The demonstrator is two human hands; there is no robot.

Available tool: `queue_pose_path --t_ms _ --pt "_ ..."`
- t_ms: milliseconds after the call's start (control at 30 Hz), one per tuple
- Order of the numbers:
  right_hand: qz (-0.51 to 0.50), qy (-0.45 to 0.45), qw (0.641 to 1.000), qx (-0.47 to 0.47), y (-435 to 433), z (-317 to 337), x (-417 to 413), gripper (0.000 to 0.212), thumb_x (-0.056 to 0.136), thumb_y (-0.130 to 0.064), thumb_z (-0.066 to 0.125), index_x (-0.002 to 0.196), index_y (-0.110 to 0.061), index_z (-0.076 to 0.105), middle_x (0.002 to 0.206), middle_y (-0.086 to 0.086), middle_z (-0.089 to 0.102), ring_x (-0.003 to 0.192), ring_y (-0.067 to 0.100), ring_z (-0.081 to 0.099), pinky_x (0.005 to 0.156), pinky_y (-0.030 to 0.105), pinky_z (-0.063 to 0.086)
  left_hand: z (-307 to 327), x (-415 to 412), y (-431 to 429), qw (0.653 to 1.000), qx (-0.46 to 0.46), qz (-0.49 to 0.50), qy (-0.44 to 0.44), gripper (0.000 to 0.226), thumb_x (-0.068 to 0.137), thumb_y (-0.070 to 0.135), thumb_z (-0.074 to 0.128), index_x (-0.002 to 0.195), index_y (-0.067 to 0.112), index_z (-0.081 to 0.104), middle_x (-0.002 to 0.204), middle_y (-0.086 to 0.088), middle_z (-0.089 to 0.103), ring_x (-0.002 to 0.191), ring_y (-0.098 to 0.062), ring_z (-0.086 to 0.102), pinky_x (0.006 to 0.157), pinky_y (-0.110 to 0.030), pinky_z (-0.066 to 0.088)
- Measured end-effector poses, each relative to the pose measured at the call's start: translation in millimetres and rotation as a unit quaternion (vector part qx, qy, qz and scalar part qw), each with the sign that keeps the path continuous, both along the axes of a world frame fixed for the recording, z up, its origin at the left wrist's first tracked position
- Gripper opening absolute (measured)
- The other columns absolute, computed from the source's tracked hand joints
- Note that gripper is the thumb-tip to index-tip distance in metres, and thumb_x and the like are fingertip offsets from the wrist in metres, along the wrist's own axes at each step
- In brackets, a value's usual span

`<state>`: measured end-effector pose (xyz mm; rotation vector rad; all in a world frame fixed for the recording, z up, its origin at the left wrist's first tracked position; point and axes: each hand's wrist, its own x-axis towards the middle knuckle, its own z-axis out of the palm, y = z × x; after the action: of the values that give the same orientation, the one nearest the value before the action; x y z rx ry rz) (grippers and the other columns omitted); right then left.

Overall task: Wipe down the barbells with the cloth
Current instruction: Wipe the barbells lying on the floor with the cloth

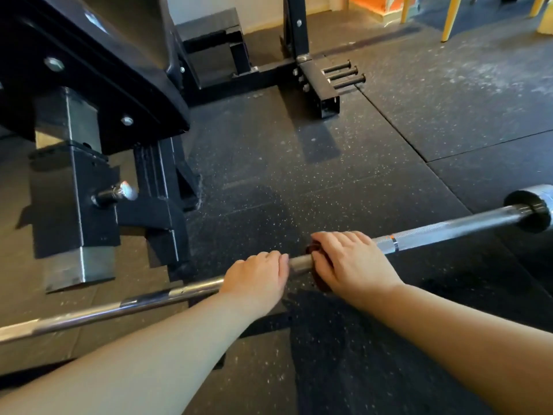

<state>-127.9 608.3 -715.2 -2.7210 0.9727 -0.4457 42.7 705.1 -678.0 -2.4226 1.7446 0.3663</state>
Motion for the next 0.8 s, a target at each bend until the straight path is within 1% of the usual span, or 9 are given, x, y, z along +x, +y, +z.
queue_pose_path --t_ms 67,167,233,300,367,467,567,667,800 --pt "-0.05 -0.032 0.998 0.019 17.6 -6.1 11.0 0.042 0.105 -0.036 0.038 0.133 -0.011 0.057 0.12 0.004 0.069 0.11 0.029 0.063 0.106 0.045 0.044 -0.6 2.1 3.1 1.0 0.007 -0.006 -0.011 0.038 0.109 0.042 0.022 0.114 0.024 0.055 0.105 0.004 0.06 0.088 -0.02 0.06 0.074 -0.036 0.043" --pt "0.002 -0.015 1.0 -0.005 38.2 -10.5 22.0 0.051 0.098 -0.029 0.035 0.137 -0.003 0.055 0.126 0.011 0.065 0.114 0.033 0.059 0.111 0.048 0.042 -1.4 0.6 2.5 0.999 0.015 -0.003 -0.028 0.026 0.109 0.036 0.033 0.119 0.023 0.053 0.113 0.001 0.061 0.097 -0.024 0.062 0.08 -0.039 0.046" --pt "0.065 0.015 0.998 -0.005 32.4 -3.6 18.9 0.056 0.098 -0.032 0.032 0.144 -0.005 0.049 0.135 0.01 0.062 0.121 0.03 0.057 0.113 0.045 0.041 -2.3 0.1 3.3 0.999 0.012 -0.003 -0.031 0.023 0.108 0.035 0.038 0.119 0.022 0.054 0.115 0.0 0.062 0.099 -0.024 0.063 0.083 -0.04 0.048" --pt "0.068 0.028 0.997 0.015 18.2 2.1 13.0 0.061 0.1 -0.042 0.025 0.148 -0.01 0.044 0.137 0.005 0.062 0.124 0.025 0.058 0.113 0.041 0.041 -1.3 1.1 4.1 1.0 0.0 -0.013 -0.026 0.029 0.109 0.039 0.031 0.116 0.023 0.054 0.11 0.001 0.062 0.093 -0.021 0.063 0.082 -0.04 0.052" --pt "0.023 0.022 1.0 0.0 15.2 1.5 11.9 0.059 0.101 -0.047 0.025 0.142 -0.013 0.05 0.128 0.002 0.067 0.118 0.023 0.063 0.113 0.042 0.042 -1.0 3.7 5.1 0.999 -0.016 -0.019 -0.021 0.037 0.11 0.041 0.024 0.117 0.024 0.055 0.107 0.003 0.062 0.091 -0.019 0.064 0.081 -0.039 0.054" --pt "-0.045 0.008 0.999 -0.003 32.1 -4.2 28.4 0.036 0.101 -0.034 0.039 0.122 -0.012 0.06 0.111 0.003 0.069 0.105 0.028 0.064 0.113 0.045 0.04 -3.3 6.5 8.0 0.999 -0.017 -0.032 -0.025 0.03 0.11 0.039 0.028 0.118 0.024 0.053 0.11 0.003 0.061 0.094 -0.019 0.062 0.079 -0.036 0.049" --pt "0.011 0.005 1.0 -0.018 44.5 -2.9 44.0 0.028 0.096 -0.021 0.054 0.117 -0.007 0.064 0.107 0.008 0.069 0.099 0.032 0.065 0.108 0.047 0.046 -3.8 8.5 10.6 0.998 -0.009 -0.049 -0.047 0.018 0.108 0.03 0.043 0.124 0.023 0.05 0.118 0.001 0.059 0.103 -0.021 0.061 0.084 -0.036 0.048" --pt "0.07 0.052 0.996 0.024 27.7 13.1 40.3 0.034 0.104 -0.032 0.038 0.126 -0.016 0.058 0.119 0.002 0.065 0.109 0.026 0.061 0.102 0.04 0.045 -3.2 13.8 13.7 0.998 -0.019 -0.044 -0.034 0.02 0.109 0.033 0.039 0.122 0.024 0.051 0.115 0.003 0.06 0.099 -0.02 0.061 0.079 -0.034 0.044" --pt "-0.044 0.051 0.997 0.046 11.5 16.4 36.3 0.031 0.104 -0.039 0.03 0.11 -0.023 0.056 0.105 -0.003 0.067 0.097 0.023 0.063 0.094 0.039 0.045 -4.2 20.0 18.1 0.998 -0.037 -0.046 -0.023 0.025 0.108 0.037 0.034 0.121 0.026 0.052 0.112 0.005 0.06 0.092 -0.016 0.058 0.075 -0.033 0.043"
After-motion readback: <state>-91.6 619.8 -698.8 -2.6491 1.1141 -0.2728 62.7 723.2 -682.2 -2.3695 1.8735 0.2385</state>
